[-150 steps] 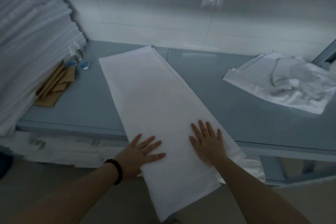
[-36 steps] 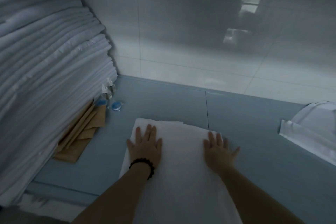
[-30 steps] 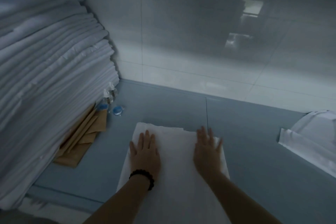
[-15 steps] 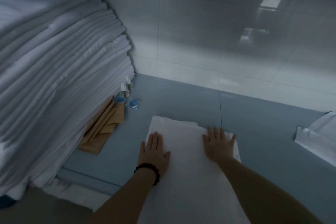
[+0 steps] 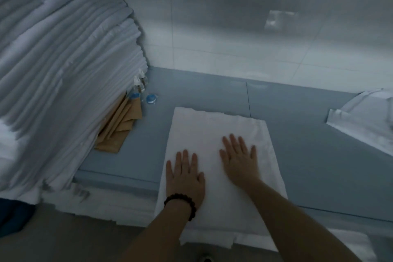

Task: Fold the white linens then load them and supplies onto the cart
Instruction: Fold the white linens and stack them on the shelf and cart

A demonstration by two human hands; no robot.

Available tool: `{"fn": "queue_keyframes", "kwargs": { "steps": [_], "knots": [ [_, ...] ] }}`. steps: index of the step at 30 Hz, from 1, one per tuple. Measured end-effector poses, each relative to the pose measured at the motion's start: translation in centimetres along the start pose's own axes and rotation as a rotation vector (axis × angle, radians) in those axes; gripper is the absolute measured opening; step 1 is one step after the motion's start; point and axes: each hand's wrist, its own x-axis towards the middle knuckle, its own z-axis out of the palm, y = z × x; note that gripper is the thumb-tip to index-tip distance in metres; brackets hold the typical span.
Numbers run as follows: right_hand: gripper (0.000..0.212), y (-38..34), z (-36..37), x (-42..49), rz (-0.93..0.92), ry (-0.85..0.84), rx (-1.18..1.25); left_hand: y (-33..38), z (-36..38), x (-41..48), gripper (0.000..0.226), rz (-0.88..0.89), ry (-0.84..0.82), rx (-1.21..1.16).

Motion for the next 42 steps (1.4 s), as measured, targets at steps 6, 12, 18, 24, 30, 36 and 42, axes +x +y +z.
{"fn": "queue_keyframes", "kwargs": {
  "steps": [6, 12, 18, 24, 30, 36, 42],
  "knots": [
    [0.060, 5.4, -2.9, -0.9, 0.294, -0.138, -0.147, 0.3, -0.4, 0.2, 0.058, -0.013, -0.042, 0.027],
    [0.055, -1.1, -0.8, -6.6, 0.088, -0.137, 0.041, 0.9, -0.6, 1.3, 0.059, -0.016, -0.074, 0.044],
    [0.055, -0.5, -0.2, -4.1, 0.123, -0.149, 0.055, 0.8, -0.5, 4.3, 0.060, 0.017, -0.107, 0.061],
    [0.055, 0.4, -0.9, 0.5, 0.124, -0.189, 0.069, 1.1, -2.6, 8.9, 0.062, 0.054, -0.220, 0.073],
    [0.056, -0.3, -3.3, 2.0, 0.112, -0.247, -0.052, 0.3, -4.1, 5.8, 0.057, 0.119, -0.242, 0.081],
    [0.056, -7.0, -0.6, -4.5, -0.130, -0.049, -0.047, -0.3, -1.0, -0.1, 0.063, 0.148, 0.016, 0.077],
    [0.054, -5.4, 0.4, -4.8, -0.078, 0.025, 0.013, -0.8, 0.5, -0.5, 0.059, 0.144, 0.130, 0.074]
  ]
}}
